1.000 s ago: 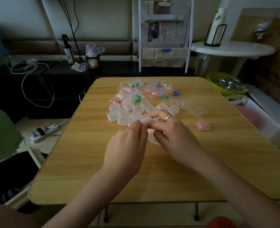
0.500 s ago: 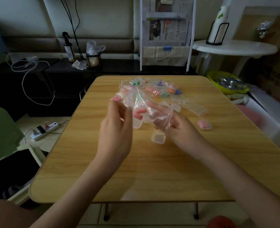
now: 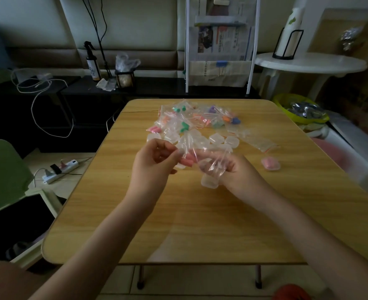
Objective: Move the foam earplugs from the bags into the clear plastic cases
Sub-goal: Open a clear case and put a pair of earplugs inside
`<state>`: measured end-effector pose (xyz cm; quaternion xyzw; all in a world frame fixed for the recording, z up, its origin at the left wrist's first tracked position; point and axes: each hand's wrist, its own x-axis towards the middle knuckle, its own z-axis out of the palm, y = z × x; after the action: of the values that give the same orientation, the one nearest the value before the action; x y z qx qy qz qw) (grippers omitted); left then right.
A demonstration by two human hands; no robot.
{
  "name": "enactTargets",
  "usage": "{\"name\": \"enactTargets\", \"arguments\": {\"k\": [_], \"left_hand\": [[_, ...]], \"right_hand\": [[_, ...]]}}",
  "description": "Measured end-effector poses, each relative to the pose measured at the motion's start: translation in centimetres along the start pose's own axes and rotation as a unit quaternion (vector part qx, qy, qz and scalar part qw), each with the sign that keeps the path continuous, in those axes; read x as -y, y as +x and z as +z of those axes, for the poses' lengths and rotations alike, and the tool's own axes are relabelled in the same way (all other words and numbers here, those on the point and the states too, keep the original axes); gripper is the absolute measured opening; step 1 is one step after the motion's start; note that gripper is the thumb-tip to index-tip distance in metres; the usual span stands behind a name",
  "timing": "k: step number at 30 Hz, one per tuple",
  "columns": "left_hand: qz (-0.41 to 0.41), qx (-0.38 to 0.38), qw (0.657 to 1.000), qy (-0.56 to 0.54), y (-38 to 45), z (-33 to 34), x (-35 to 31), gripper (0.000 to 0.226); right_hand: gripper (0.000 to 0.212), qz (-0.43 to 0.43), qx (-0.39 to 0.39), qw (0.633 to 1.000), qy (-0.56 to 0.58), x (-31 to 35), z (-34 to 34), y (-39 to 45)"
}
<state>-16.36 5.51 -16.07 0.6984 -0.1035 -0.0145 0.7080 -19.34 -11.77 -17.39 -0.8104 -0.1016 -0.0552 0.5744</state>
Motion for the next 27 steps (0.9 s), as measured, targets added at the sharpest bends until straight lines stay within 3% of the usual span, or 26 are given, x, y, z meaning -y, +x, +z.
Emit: {"name": "enactTargets", "arguments": {"k": [9, 14, 17, 21, 24, 27], "left_hand": [[-0.014, -0.001, 0.997, -0.08, -0.2, 1.2, 0.2, 0.024], [0.017, 0.011, 0.999, 0.025, -0.2, 1.1, 0.5, 0.029], [0.033, -0.003, 0.999, 0.037, -0.5, 1.2, 0.6, 0.03], [0.012, 0.012, 0.998, -0.053, -0.7, 1.4, 0.3, 0.031], [0.009, 0.027, 0.997, -0.065, -0.7, 1.5, 0.3, 0.032], [0.029, 0.024, 0.999, -0.032, -0.8, 1.5, 0.4, 0.035]], "right_hand": [[0.029, -0.004, -0.051, 0.999, -0.005, -0.3, 0.4, 0.1], [0.029, -0.008, -0.094, 0.996, 0.004, -0.3, 0.4, 0.2], [0.03, -0.009, -0.086, 0.996, 0.01, -0.5, 0.4, 0.2], [0.031, 0.006, -0.054, 0.998, 0.017, -0.9, 0.5, 0.2], [0.019, -0.005, -0.026, 1.0, 0.018, -1.0, 0.8, 0.1], [0.022, -0.007, -0.057, 0.998, 0.018, -1.2, 0.8, 0.0]]}}
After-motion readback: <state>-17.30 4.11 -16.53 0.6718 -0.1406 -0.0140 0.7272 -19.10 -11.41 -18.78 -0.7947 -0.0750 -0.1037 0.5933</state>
